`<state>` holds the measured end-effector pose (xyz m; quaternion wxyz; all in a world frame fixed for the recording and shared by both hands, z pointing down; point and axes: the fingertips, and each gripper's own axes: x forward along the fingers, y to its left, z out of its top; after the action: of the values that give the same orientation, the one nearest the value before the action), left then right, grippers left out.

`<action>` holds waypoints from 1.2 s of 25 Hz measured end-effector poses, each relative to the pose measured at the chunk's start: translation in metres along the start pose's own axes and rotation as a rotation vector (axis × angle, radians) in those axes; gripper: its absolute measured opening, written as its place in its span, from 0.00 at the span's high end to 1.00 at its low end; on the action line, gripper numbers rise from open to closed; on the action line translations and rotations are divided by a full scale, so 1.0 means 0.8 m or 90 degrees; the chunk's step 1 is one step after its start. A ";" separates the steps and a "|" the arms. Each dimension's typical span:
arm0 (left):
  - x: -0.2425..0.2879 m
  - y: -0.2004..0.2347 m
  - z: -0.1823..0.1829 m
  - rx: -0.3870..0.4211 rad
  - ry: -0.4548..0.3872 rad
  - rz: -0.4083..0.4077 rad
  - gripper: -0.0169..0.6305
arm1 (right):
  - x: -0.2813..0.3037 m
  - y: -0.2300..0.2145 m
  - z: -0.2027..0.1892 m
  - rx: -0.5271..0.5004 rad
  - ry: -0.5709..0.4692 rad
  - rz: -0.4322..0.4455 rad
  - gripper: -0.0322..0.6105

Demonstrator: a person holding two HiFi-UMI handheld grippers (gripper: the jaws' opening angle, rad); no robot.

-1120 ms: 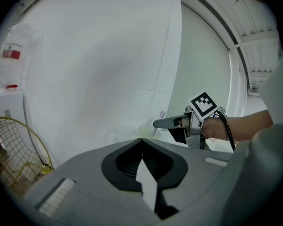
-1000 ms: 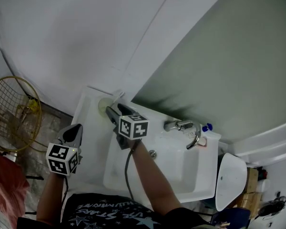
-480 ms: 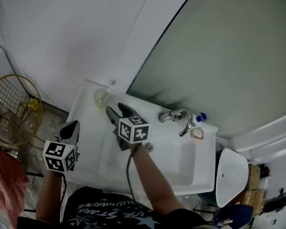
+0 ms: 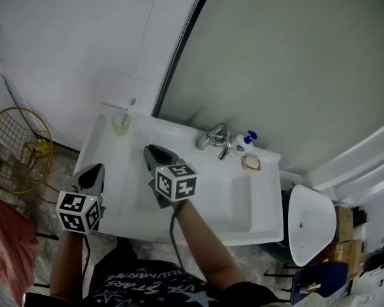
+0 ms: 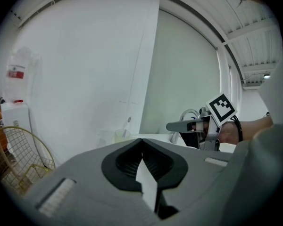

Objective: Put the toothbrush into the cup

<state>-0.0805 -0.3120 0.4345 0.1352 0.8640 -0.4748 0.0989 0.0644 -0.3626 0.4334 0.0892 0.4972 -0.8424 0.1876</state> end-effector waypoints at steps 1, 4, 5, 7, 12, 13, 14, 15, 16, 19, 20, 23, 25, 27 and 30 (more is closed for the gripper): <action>-0.005 -0.009 0.000 0.001 -0.002 -0.002 0.96 | -0.012 0.001 -0.001 -0.003 -0.002 0.001 0.89; -0.017 -0.037 -0.004 0.004 -0.005 -0.009 0.96 | -0.050 0.002 -0.003 -0.008 -0.010 0.004 0.94; -0.020 -0.047 -0.005 0.005 -0.005 -0.011 0.96 | -0.063 0.000 -0.004 -0.009 -0.014 0.004 0.94; -0.025 -0.065 -0.009 0.007 -0.005 -0.014 0.96 | -0.087 -0.003 -0.006 -0.008 -0.022 0.002 0.94; -0.046 -0.111 -0.027 0.014 0.005 -0.025 0.96 | -0.144 -0.007 -0.025 0.008 -0.037 -0.007 0.94; -0.051 -0.120 -0.031 0.016 0.006 -0.026 0.96 | -0.155 -0.006 -0.029 0.011 -0.039 -0.008 0.94; -0.056 -0.128 -0.034 0.019 0.007 -0.028 0.96 | -0.166 -0.006 -0.034 0.015 -0.042 -0.009 0.94; -0.061 -0.136 -0.036 0.020 0.008 -0.028 0.96 | -0.176 -0.006 -0.039 0.018 -0.044 -0.010 0.94; -0.066 -0.145 -0.039 0.021 0.007 -0.029 0.96 | -0.187 -0.006 -0.044 0.020 -0.045 -0.011 0.94; -0.082 -0.166 -0.047 0.024 0.006 -0.030 0.96 | -0.216 -0.004 -0.058 0.025 -0.049 -0.012 0.94; -0.087 -0.173 -0.050 0.025 0.007 -0.031 0.96 | -0.225 -0.004 -0.063 0.027 -0.051 -0.013 0.94; -0.103 -0.194 -0.064 0.026 0.014 -0.035 0.96 | -0.252 0.000 -0.077 0.032 -0.053 -0.015 0.94; -0.114 -0.206 -0.073 0.027 0.020 -0.039 0.96 | -0.270 0.002 -0.086 0.034 -0.055 -0.017 0.94; -0.123 -0.220 -0.081 0.029 0.025 -0.042 0.96 | -0.287 0.003 -0.095 0.037 -0.055 -0.020 0.94; -0.135 -0.240 -0.088 0.030 0.026 -0.047 0.96 | -0.310 0.000 -0.110 0.038 -0.050 -0.029 0.94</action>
<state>0.0221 -0.1050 0.4421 0.1277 0.8816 -0.4374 0.1226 0.1824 -0.1274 0.4304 0.0451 0.5257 -0.8277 0.1909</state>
